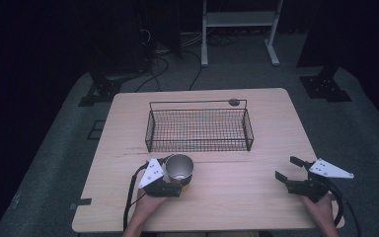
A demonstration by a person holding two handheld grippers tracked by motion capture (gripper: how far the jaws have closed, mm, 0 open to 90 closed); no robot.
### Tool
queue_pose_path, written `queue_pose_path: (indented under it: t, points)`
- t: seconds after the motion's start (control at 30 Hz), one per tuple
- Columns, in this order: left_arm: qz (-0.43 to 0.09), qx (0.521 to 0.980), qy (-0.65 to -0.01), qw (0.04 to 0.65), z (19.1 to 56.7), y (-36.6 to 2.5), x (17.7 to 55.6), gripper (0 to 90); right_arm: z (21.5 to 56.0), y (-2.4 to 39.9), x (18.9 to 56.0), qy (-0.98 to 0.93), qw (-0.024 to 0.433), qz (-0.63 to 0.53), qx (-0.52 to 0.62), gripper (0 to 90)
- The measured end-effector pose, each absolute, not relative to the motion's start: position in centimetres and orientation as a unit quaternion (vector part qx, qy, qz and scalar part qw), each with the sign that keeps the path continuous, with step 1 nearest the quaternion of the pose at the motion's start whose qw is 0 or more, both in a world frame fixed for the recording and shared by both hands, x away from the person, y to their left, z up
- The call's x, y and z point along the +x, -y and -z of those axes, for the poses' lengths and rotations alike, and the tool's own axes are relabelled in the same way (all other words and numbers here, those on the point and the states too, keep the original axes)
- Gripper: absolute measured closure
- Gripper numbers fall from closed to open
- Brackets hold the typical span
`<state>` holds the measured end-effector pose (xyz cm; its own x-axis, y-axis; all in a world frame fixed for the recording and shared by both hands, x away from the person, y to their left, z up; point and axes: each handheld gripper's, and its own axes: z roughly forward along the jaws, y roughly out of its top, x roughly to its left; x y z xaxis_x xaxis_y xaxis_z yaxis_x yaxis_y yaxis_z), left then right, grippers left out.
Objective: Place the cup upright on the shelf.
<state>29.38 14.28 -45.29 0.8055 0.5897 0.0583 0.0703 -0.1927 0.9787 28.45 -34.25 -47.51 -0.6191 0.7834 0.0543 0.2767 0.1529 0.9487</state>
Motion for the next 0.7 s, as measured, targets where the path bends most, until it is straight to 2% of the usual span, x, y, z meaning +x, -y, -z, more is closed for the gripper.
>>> queue_pose_path:
  t: [0.43, 0.7]
  points:
    - [-0.213, 0.731, -0.197, 0.617, 41.7, -13.1, 31.5, 12.0, 47.5, 34.3, 28.4, -0.721, 0.235, -0.539, 0.367, 12.8]
    - [-0.211, 0.722, -0.203, 0.626, 40.5, -12.6, 33.3, 12.1, 47.5, 34.3, 28.5, -0.719, 0.234, -0.541, 0.368, 12.8]
